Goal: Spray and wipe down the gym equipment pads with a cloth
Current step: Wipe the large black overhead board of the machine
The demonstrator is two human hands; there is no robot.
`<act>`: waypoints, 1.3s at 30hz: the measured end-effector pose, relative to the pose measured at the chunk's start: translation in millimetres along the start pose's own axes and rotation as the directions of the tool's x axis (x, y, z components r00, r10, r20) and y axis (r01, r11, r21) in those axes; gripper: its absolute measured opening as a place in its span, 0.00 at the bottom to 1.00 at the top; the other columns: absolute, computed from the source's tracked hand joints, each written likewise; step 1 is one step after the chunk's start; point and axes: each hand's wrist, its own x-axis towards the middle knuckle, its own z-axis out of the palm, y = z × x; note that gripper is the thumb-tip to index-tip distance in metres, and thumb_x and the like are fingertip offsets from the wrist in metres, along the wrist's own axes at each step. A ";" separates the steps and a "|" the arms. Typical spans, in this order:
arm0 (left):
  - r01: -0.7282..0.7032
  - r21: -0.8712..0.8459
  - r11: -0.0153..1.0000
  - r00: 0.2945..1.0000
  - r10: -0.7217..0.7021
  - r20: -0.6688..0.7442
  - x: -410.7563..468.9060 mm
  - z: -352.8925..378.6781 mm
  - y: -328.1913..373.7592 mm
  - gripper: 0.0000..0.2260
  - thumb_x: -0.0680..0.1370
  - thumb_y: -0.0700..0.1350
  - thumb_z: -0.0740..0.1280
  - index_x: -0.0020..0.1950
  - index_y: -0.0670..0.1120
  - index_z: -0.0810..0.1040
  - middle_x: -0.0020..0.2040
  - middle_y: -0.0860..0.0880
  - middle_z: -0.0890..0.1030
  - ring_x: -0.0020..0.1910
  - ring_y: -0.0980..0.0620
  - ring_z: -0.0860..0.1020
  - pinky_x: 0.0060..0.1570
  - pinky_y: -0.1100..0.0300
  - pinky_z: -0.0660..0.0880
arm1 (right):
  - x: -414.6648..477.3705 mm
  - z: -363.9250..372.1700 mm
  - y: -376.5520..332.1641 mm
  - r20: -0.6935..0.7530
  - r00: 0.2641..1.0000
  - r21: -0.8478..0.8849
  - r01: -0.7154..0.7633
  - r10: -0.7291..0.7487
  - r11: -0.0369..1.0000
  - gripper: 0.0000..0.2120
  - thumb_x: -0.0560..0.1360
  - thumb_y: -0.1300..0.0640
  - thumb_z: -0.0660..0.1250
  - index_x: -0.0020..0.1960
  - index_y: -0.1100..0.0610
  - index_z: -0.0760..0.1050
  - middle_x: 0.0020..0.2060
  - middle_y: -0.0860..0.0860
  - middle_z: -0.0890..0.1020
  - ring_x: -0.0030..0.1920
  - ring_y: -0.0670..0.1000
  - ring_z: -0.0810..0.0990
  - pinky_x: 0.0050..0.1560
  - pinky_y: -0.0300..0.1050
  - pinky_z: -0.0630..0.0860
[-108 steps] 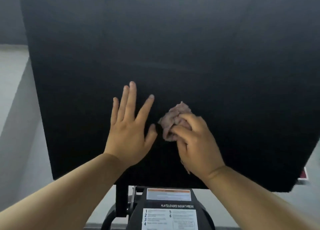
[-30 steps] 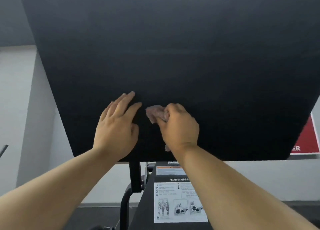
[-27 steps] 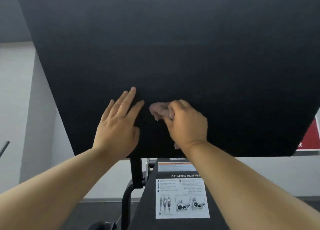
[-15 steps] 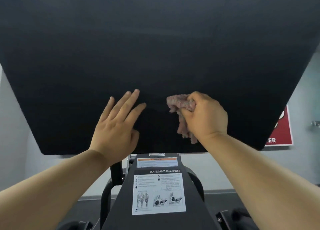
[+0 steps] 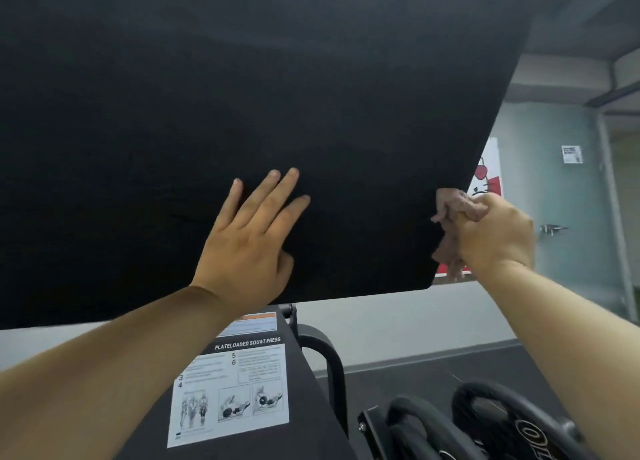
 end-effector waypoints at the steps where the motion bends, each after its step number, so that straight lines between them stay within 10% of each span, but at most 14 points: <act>1: -0.001 -0.020 1.000 1.000 0.001 -0.028 2.8 3.6 5.0 0.28 0.71 0.44 0.56 0.72 0.46 0.67 0.78 0.44 0.62 0.77 0.45 0.58 0.77 0.47 0.47 | 0.8 -7.2 6.1 0.011 0.999 0.035 -0.050 0.049 0.998 0.07 0.78 0.53 0.63 0.46 0.55 0.77 0.39 0.54 0.81 0.39 0.57 0.78 0.34 0.43 0.68; 6: 0.119 -0.468 0.876 0.993 -0.107 0.053 9.3 8.1 40.4 0.21 0.75 0.50 0.62 0.69 0.50 0.72 0.67 0.53 0.75 0.60 0.55 0.76 0.63 0.53 0.73 | -37.7 -9.9 -14.0 0.392 0.908 0.497 -0.073 -0.149 0.865 0.06 0.76 0.64 0.68 0.45 0.54 0.80 0.35 0.55 0.84 0.35 0.52 0.84 0.32 0.42 0.77; 11: 0.620 -0.774 0.126 0.776 -0.238 0.584 16.2 -14.8 66.2 0.16 0.70 0.56 0.72 0.53 0.49 0.80 0.43 0.54 0.85 0.42 0.58 0.83 0.41 0.66 0.77 | -61.1 -8.2 -48.2 0.645 0.723 0.552 -0.214 -0.250 0.806 0.16 0.74 0.68 0.71 0.57 0.52 0.79 0.43 0.54 0.85 0.42 0.53 0.86 0.40 0.47 0.82; 17: 0.625 -0.780 -0.044 0.697 -0.418 0.582 11.3 -37.8 44.0 0.04 0.77 0.40 0.70 0.47 0.46 0.83 0.40 0.47 0.86 0.41 0.49 0.85 0.38 0.58 0.80 | -69.2 -17.3 -67.8 0.735 0.661 0.472 -0.337 -0.153 0.815 0.05 0.74 0.65 0.71 0.49 0.59 0.80 0.41 0.57 0.86 0.44 0.56 0.86 0.42 0.47 0.82; 21: 0.614 -0.789 0.009 0.728 -0.394 0.561 9.6 -54.7 34.6 0.11 0.77 0.32 0.67 0.45 0.45 0.84 0.43 0.47 0.86 0.43 0.49 0.84 0.45 0.57 0.80 | -81.0 -17.8 -83.7 0.854 0.520 0.467 -0.762 -0.007 0.448 0.07 0.79 0.68 0.62 0.44 0.65 0.76 0.32 0.57 0.83 0.30 0.50 0.83 0.26 0.36 0.78; 25: 0.633 -0.742 0.220 0.744 -0.438 0.505 3.7 -61.8 35.2 0.19 0.76 0.27 0.60 0.47 0.46 0.85 0.52 0.54 0.84 0.49 0.47 0.83 0.49 0.59 0.80 | -91.3 -19.2 -96.3 0.870 0.444 0.493 -0.787 -0.216 0.371 0.14 0.79 0.58 0.63 0.60 0.67 0.76 0.51 0.61 0.83 0.52 0.56 0.82 0.54 0.46 0.80; 29: 0.653 -0.750 -0.104 0.723 -0.209 0.658 -0.9 -64.3 35.4 0.30 0.66 0.25 0.53 0.63 0.40 0.79 0.58 0.44 0.82 0.57 0.48 0.81 0.59 0.58 0.75 | -103.4 -8.2 -86.7 0.755 0.652 0.603 -0.648 -0.071 0.465 0.15 0.74 0.68 0.70 0.60 0.65 0.76 0.53 0.63 0.83 0.51 0.60 0.84 0.54 0.54 0.81; 31: 0.615 -0.788 -0.033 0.711 -0.409 0.572 0.2 -58.7 22.0 0.28 0.71 0.24 0.53 0.62 0.46 0.79 0.57 0.51 0.82 0.62 0.54 0.78 0.61 0.66 0.72 | -105.3 1.0 -85.0 0.550 0.835 0.676 -0.463 0.027 0.574 0.13 0.73 0.67 0.71 0.55 0.57 0.77 0.47 0.57 0.85 0.45 0.53 0.85 0.45 0.48 0.84; 33: 0.572 -0.734 0.366 0.754 -0.588 0.294 1.4 -55.3 4.0 0.24 0.75 0.28 0.58 0.59 0.53 0.80 0.55 0.60 0.79 0.59 0.61 0.76 0.53 0.79 0.67 | -104.1 16.6 -93.3 0.312 0.948 0.702 -0.188 -0.060 0.687 0.11 0.73 0.66 0.69 0.50 0.51 0.75 0.42 0.51 0.83 0.39 0.45 0.83 0.37 0.39 0.81; 36: 0.343 -0.510 0.789 0.916 -0.402 -0.007 -8.9 -46.2 -14.9 0.22 0.73 0.29 0.62 0.60 0.48 0.81 0.60 0.59 0.75 0.61 0.62 0.69 0.58 0.82 0.58 | -111.7 56.5 -116.3 0.095 0.920 0.600 0.252 -0.381 0.760 0.14 0.72 0.64 0.66 0.54 0.49 0.75 0.55 0.54 0.77 0.51 0.50 0.79 0.49 0.40 0.76; 39: 0.226 -0.426 0.876 0.949 -0.296 -0.106 -20.4 -35.2 -18.6 0.20 0.69 0.33 0.60 0.56 0.44 0.83 0.63 0.55 0.75 0.63 0.57 0.68 0.64 0.75 0.58 | -118.1 93.2 -118.9 0.049 0.834 0.272 0.518 -0.549 0.811 0.20 0.72 0.57 0.72 0.63 0.49 0.74 0.65 0.55 0.65 0.60 0.57 0.67 0.51 0.47 0.75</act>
